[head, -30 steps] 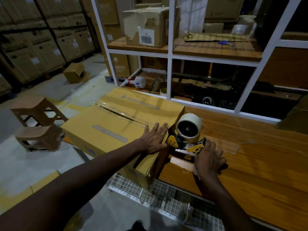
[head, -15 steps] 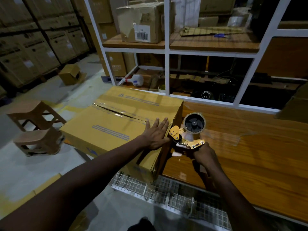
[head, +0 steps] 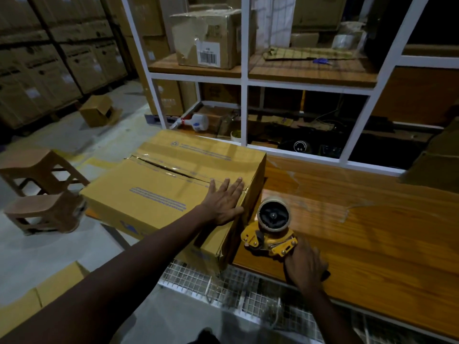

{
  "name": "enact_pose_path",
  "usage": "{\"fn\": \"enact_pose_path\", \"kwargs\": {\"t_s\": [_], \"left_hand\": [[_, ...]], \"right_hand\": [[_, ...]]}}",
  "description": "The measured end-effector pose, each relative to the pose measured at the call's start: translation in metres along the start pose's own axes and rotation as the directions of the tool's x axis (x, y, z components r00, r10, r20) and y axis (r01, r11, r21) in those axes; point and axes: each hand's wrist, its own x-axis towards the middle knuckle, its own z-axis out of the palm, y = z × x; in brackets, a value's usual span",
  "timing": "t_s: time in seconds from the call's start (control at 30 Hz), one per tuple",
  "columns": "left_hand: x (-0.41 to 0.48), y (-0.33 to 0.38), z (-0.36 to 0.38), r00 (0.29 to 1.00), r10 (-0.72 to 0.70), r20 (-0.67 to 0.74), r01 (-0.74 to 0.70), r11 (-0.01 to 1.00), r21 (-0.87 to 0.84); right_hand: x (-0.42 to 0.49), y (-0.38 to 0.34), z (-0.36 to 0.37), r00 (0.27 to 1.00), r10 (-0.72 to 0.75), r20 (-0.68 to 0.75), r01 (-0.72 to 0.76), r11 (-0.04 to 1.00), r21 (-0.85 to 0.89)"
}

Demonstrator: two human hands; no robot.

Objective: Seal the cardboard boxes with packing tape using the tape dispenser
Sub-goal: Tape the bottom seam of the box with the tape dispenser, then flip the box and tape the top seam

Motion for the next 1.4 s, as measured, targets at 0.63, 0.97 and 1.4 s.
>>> {"fn": "enact_pose_path", "kwargs": {"t_s": [0.63,0.97,1.4], "left_hand": [[0.005,0.009,0.001,1.0,0.021,-0.011,-0.022,1.0,-0.023],[-0.01,-0.072,0.001,0.994,-0.098,0.054,0.1,0.994,-0.034],[-0.035,-0.225,0.017,0.995,-0.085,0.045,0.086,0.996,-0.031]], "right_hand": [[0.06,-0.011,-0.081,0.947,0.095,-0.306,-0.022,0.972,0.232],[0.056,-0.114,-0.103,0.933,-0.034,-0.358,0.115,0.972,0.206],[0.053,-0.251,-0.07,0.902,-0.007,-0.431,0.096,0.978,0.184]]}}
